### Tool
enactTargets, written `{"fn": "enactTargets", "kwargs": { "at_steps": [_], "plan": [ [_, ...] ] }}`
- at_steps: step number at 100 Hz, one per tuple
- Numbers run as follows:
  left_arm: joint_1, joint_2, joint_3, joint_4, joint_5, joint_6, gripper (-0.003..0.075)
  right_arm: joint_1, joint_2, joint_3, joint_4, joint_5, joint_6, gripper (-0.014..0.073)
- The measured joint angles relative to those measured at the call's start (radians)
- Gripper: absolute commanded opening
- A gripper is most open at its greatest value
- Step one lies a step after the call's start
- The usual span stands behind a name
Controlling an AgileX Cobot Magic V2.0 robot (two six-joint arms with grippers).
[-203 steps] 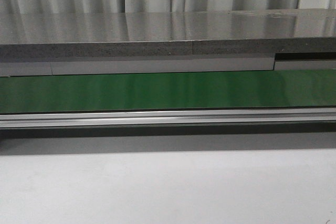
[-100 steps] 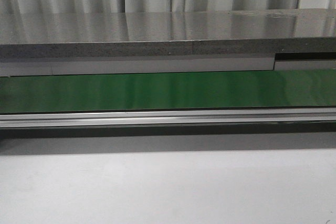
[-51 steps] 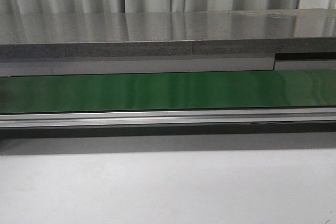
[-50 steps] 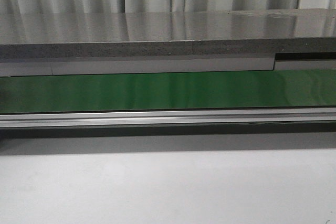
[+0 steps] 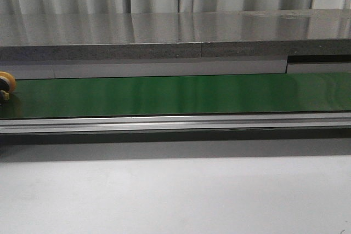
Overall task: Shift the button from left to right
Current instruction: 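Lift the button and set it on the conveyor belt's near end, then open the left gripper and raise it away from the button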
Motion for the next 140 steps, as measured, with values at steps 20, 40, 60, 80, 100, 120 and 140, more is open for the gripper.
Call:
{"fn": "enactTargets", "kwargs": {
  "at_steps": [20,40,60,80,100,120,140],
  "plan": [
    [-0.057,-0.24,0.192,-0.002,-0.149,0.0,0.0627,0.0,0.0,0.0,0.0,0.0,0.0,-0.0067],
    [-0.106,-0.482,0.403,-0.005,-0.292,0.0,0.0627,0.0,0.0,0.0,0.0,0.0,0.0,-0.0067],
    [-0.113,-0.725,0.638,-0.007,-0.451,0.0,0.0627,0.0,0.0,0.0,0.0,0.0,0.0,-0.0067],
    [-0.113,-0.99,0.82,-0.009,-0.555,0.0,0.0627,0.0,0.0,0.0,0.0,0.0,0.0,-0.0067],
    [-0.113,-1.158,0.903,-0.009,-0.563,0.0,0.0627,0.0,0.0,0.0,0.0,0.0,0.0,-0.0067],
    [-0.113,-1.192,0.924,-0.009,-0.564,0.0,0.0613,0.0,0.0,0.0,0.0,0.0,0.0,-0.0067],
    [-0.113,-1.192,0.925,-0.009,-0.565,0.001,0.0413,0.0,0.0,0.0,0.0,0.0,0.0,-0.0067]
  ]
}}
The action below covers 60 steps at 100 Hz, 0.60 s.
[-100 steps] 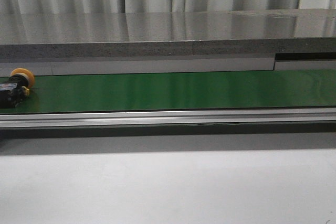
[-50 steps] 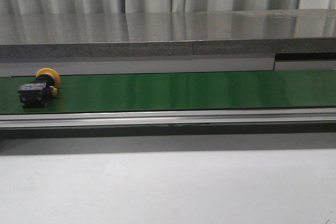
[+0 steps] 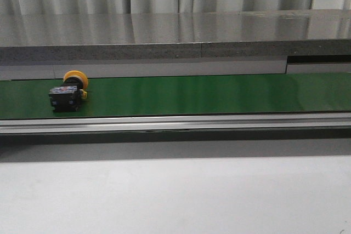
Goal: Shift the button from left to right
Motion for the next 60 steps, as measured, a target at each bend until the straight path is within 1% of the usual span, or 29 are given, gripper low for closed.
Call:
{"fn": "enactTargets", "kwargs": {
  "at_steps": [5,7,12,14,19,27,60],
  "plan": [
    [0.0,0.0,0.0,0.0,0.0,0.0,0.0318,0.0,0.0,0.0,0.0,0.0,0.0,-0.0067],
    [0.0,0.0,0.0,0.0,-0.001,0.0,0.0295,0.0,0.0,0.0,0.0,0.0,0.0,-0.0067],
    [0.0,0.0,0.0,0.0,-0.001,0.0,0.02,0.0,0.0,0.0,0.0,0.0,0.0,-0.0067],
    [0.0,0.0,0.0,0.0,-0.001,0.0,0.0176,0.0,0.0,0.0,0.0,0.0,0.0,-0.0067],
    [0.0,0.0,0.0,0.0,-0.001,0.0,0.0087,0.0,0.0,0.0,0.0,0.0,0.0,-0.0067],
    [0.0,0.0,0.0,0.0,-0.001,0.0,-0.0017,0.0,0.0,0.0,0.0,0.0,0.0,-0.0067],
    [0.0,0.0,0.0,0.0,-0.001,0.002,-0.002,0.0,0.0,0.0,0.0,0.0,0.0,-0.0067]
  ]
}}
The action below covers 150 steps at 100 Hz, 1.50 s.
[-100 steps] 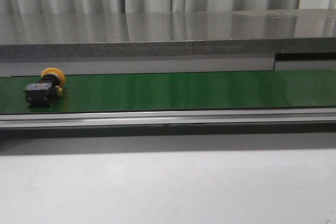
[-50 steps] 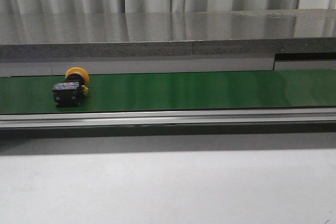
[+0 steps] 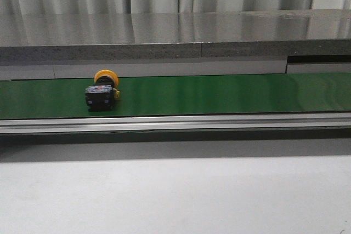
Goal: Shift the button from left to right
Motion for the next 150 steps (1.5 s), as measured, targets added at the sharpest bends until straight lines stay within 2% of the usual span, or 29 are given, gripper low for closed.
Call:
{"fn": "enactTargets", "kwargs": {
  "at_steps": [14,33,46,72,110,122,150],
  "plan": [
    [0.0,0.0,0.0,0.0,0.0,0.0,-0.002,0.0,0.0,0.0,0.0,-0.03,0.0,-0.0067],
    [0.0,0.0,0.0,0.0,0.0,0.0,-0.002,0.0,0.0,0.0,0.0,-0.179,0.0,-0.0067],
    [0.0,0.0,0.0,0.0,0.0,0.0,-0.002,0.0,0.0,-0.036,0.0,-0.17,0.0,-0.0067],
    [0.0,0.0,0.0,0.0,-0.002,0.0,-0.002,0.0,0.072,-0.28,-0.021,0.099,0.0,-0.0067],
    [0.0,0.0,0.0,0.0,-0.002,0.0,-0.002,0.0,0.494,-0.646,-0.035,0.58,0.0,-0.0067],
    [0.0,0.0,0.0,0.0,-0.002,0.0,-0.002,0.0,0.592,-0.723,-0.022,0.657,0.0,-0.0067],
    [0.0,0.0,0.0,0.0,-0.002,0.0,-0.002,0.0,0.678,-0.74,0.027,0.68,0.0,-0.0053]
  ]
}}
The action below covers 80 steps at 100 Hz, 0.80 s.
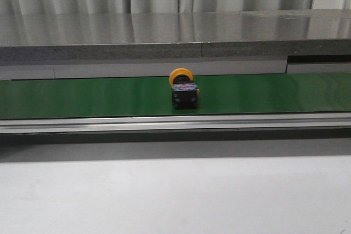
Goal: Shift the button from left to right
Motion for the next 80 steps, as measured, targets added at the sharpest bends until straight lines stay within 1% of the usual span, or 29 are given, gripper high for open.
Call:
{"fn": "enactTargets", "kwargs": {
  "at_steps": [4,11,18,30,35,40,46,64,80],
  "plan": [
    [0.0,0.0,0.0,0.0,0.0,0.0,-0.002,0.0,0.003,0.0,0.0,0.001,0.0,-0.0028],
    [0.0,0.0,0.0,0.0,0.0,0.002,-0.002,0.0,0.005,0.0,0.002,0.001,0.0,0.0055],
    [0.0,0.0,0.0,0.0,0.0,0.002,-0.002,0.0,0.005,0.0,0.005,0.002,0.0,0.0179],
    [0.0,0.0,0.0,0.0,0.0,0.002,-0.002,0.0,0.005,0.0,0.02,0.002,0.0,0.0451],
    [0.0,0.0,0.0,0.0,0.0,0.002,-0.002,0.0,0.005,0.0,0.026,0.002,0.0,0.0537],
    [0.0,0.0,0.0,0.0,0.0,0.002,-0.002,0.0,0.005,0.0,0.031,-0.002,0.0,0.0593],
    [0.0,0.0,0.0,0.0,0.0,0.002,-0.002,0.0,0.005,0.0,0.035,-0.011,0.0,0.0619],
    [0.0,0.0,0.0,0.0,0.0,0.002,-0.002,0.0,0.024,-0.006,0.04,-0.056,0.0,0.0616],
    [0.0,0.0,0.0,0.0,0.0,0.002,-0.002,0.0,0.138,-0.06,0.061,-0.054,-0.019,0.0616]
  ]
}}
